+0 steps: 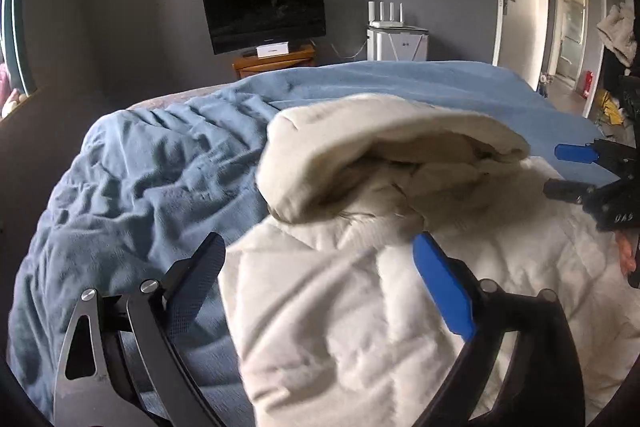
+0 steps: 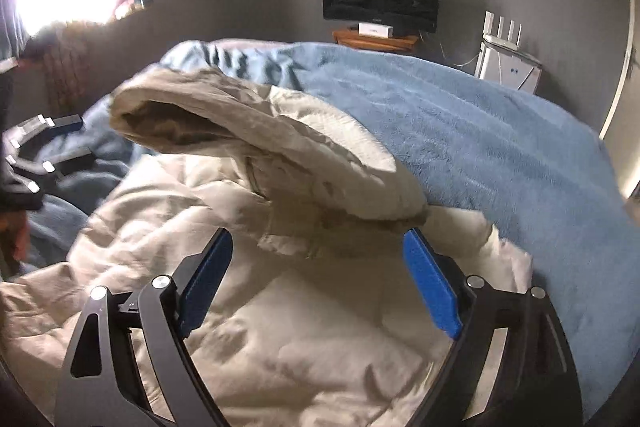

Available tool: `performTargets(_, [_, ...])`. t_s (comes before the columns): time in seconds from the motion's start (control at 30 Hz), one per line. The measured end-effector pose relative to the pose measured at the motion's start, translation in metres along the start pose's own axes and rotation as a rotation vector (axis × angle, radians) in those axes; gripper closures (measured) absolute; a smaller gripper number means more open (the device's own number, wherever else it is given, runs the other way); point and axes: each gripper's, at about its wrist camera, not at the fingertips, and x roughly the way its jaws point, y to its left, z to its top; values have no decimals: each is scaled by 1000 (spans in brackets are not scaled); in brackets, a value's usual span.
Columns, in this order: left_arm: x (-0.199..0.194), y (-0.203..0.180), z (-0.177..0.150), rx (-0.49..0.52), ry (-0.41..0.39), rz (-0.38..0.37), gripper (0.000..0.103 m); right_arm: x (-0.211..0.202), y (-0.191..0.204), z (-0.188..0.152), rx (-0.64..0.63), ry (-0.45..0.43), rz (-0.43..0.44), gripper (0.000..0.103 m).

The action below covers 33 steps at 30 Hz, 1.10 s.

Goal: Fold large clothes
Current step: 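Fold the hood down onto the jacket front and open both grippers, then grasp the collar half of the jacket with both grippers and fold it toward the hem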

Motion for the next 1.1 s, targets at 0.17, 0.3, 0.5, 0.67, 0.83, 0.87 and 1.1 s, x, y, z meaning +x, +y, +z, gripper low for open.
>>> performTargets(0.17, [33,12,18,27,42,46,12,28,-1,21,-43,17,-41,20])
performTargets(0.3, [51,16,27,12,59,36,25,41,-1,32,-51,15,-19,24])
performTargets(0.5, [52,14,28,-5,78,48,81,41,3,32,-66,3,-31,82])
performTargets(0.67, [28,11,19,-4,53,13,83,23,2,22,-54,-26,-6,90])
performTargets(0.83, [-13,-11,-5,92,32,-33,86,-2,6,-3,-88,-57,27,93])
performTargets(0.87, [-20,-14,-10,99,31,-46,86,-6,8,-8,-102,-58,35,94])
performTargets(1.1, [-39,-22,-52,99,72,-115,86,-20,23,-47,-214,-39,90,94])
